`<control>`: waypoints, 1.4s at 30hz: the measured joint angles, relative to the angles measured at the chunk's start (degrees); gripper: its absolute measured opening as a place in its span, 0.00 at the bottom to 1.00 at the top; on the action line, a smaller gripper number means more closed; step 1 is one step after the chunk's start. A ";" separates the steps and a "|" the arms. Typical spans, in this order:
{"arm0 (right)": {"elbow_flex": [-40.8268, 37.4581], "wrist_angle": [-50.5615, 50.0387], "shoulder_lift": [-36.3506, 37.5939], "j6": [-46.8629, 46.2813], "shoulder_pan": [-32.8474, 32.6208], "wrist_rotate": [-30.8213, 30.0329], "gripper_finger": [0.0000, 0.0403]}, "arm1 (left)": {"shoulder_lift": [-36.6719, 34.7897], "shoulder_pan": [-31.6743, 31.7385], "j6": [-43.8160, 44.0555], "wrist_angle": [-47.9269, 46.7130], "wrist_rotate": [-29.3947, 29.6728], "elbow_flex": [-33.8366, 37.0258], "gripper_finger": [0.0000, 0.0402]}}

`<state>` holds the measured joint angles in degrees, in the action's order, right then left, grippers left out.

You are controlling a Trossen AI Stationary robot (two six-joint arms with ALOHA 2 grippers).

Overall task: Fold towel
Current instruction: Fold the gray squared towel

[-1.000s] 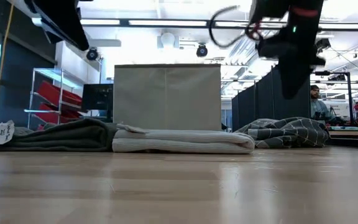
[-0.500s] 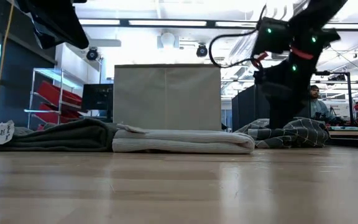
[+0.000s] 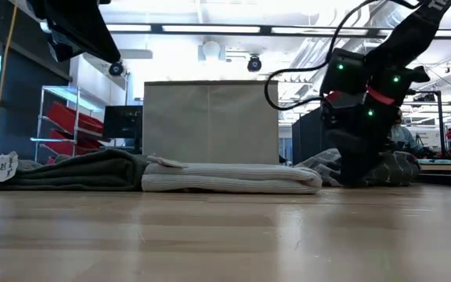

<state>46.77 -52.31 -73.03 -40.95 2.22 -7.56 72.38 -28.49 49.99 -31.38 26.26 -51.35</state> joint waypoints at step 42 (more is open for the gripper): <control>38.67 15.69 -7.52 16.48 -19.90 13.91 0.00 | -0.02 5.99 -21.51 4.96 -3.24 -0.04 0.00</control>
<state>85.45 -36.62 -80.55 -24.47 -17.68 6.35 72.36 -22.50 28.48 -26.41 23.02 -51.40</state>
